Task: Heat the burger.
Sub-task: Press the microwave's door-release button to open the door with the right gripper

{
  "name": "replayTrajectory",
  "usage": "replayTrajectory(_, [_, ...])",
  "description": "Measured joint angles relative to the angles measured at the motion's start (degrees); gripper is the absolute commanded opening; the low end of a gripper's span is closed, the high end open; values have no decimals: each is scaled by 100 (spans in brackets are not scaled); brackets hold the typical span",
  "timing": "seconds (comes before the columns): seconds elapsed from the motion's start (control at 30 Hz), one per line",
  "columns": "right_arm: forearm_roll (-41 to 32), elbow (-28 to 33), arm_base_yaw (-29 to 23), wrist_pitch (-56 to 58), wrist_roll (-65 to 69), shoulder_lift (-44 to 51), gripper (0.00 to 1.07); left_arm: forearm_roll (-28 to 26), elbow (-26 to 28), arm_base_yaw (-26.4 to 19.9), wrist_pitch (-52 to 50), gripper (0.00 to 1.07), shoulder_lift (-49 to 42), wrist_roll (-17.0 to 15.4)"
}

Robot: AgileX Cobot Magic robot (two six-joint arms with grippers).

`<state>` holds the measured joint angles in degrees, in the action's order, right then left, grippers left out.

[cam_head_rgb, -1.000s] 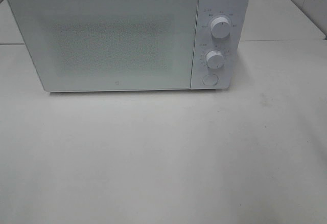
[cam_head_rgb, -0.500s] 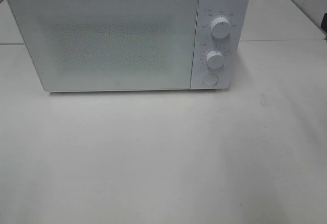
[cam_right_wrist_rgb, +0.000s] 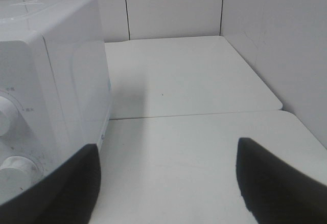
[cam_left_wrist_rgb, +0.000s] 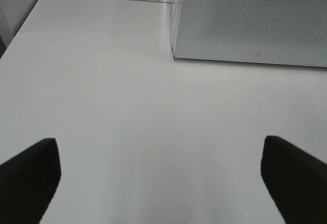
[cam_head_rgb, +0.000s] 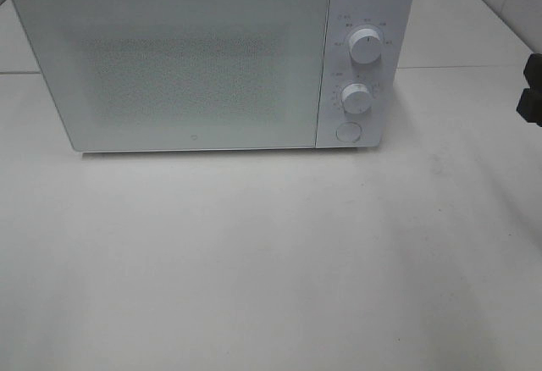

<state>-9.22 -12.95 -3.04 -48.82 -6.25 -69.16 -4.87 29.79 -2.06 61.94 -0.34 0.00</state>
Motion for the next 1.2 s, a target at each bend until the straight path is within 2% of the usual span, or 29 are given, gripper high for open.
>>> replayTrajectory(0.2, [-17, 189, -29, -561, 0, -447, 74, 0, 0, 0, 0, 100, 0, 0])
replayTrajectory(0.3, [-246, 218, -269, -819, -34, -705, 74, 0, 0, 0, 0, 100, 0, 0])
replayTrajectory(0.33, [-458, 229, -567, -997, -166, -894, 74, 0, 0, 0, 0, 100, 0, 0])
replayTrajectory(0.4, [-584, 246, -739, -1106, -241, -1014, 74, 0, 0, 0, 0, 100, 0, 0])
replayTrajectory(0.43, [-848, 246, -1066, -1312, -378, -1266, 74, 0, 0, 0, 0, 100, 0, 0])
replayTrajectory(0.47, [-848, 246, -1066, -1312, -378, -1266, 74, 0, 0, 0, 0, 100, 0, 0])
replayTrajectory(0.53, [-1381, 246, -1576, -1644, -521, -1616, 74, 0, 0, 0, 0, 100, 0, 0])
replayTrajectory(0.57, [-1381, 246, -1576, -1644, -521, -1616, 74, 0, 0, 0, 0, 100, 0, 0])
replayTrajectory(0.6, [-1730, 241, -1925, -1862, -590, -1828, 74, 0, 0, 0, 0, 100, 0, 0])
replayTrajectory(0.63, [-1730, 241, -1925, -1862, -590, -1828, 74, 0, 0, 0, 0, 100, 0, 0])
replayTrajectory(0.7, [-2275, 195, -2401, -1977, -710, -2131, 74, 0, 0, 0, 0, 100, 0, 0])
replayTrajectory(0.77, [-2418, 155, -2527, -1977, -756, -2235, 74, 0, 0, 0, 0, 100, 0, 0])
replayTrajectory(0.8, [-2693, 34, -2825, -1994, -865, -2418, 74, 0, 0, 0, 0, 100, 0, 0])
replayTrajectory(0.83, [-2693, 34, -2825, -1994, -865, -2418, 74, 0, 0, 0, 0, 100, 0, 0])
replayTrajectory(0.97, [-3191, -269, -3426, -2023, -997, -2773, 74, 0, 0, 0, 0, 100, 0, 0])
replayTrajectory(1.2, [-3684, -688, -3959, -2023, -1049, -3123, 74, 0, 0, 0, 0, 100, 0, 0])
